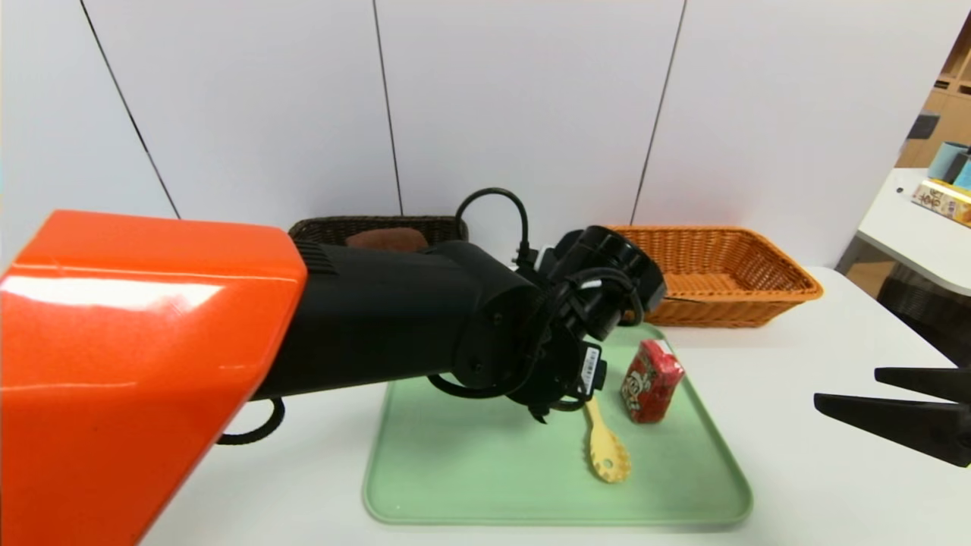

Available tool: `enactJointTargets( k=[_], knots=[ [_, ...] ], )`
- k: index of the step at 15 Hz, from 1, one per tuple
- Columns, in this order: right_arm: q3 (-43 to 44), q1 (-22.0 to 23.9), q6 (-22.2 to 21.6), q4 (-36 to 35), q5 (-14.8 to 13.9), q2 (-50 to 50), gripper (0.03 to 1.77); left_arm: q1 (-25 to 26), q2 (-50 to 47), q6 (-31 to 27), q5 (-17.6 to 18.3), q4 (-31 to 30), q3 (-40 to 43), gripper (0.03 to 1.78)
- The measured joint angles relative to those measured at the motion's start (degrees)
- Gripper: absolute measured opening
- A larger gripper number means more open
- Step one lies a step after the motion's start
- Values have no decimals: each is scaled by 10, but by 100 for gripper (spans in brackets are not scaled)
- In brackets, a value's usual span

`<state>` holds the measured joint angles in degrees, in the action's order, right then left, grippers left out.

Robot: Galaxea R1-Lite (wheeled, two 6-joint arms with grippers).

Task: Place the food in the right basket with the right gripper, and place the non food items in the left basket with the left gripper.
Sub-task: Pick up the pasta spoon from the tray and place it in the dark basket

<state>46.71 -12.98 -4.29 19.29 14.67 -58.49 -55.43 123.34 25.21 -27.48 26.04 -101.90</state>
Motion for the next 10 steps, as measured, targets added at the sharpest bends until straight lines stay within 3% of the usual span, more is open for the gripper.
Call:
enactJointTargets(
  k=[10],
  knots=[
    [-15, 1, 0, 0, 0, 13, 170, -22, 79, 88, -3, 61, -92, 169]
  ],
)
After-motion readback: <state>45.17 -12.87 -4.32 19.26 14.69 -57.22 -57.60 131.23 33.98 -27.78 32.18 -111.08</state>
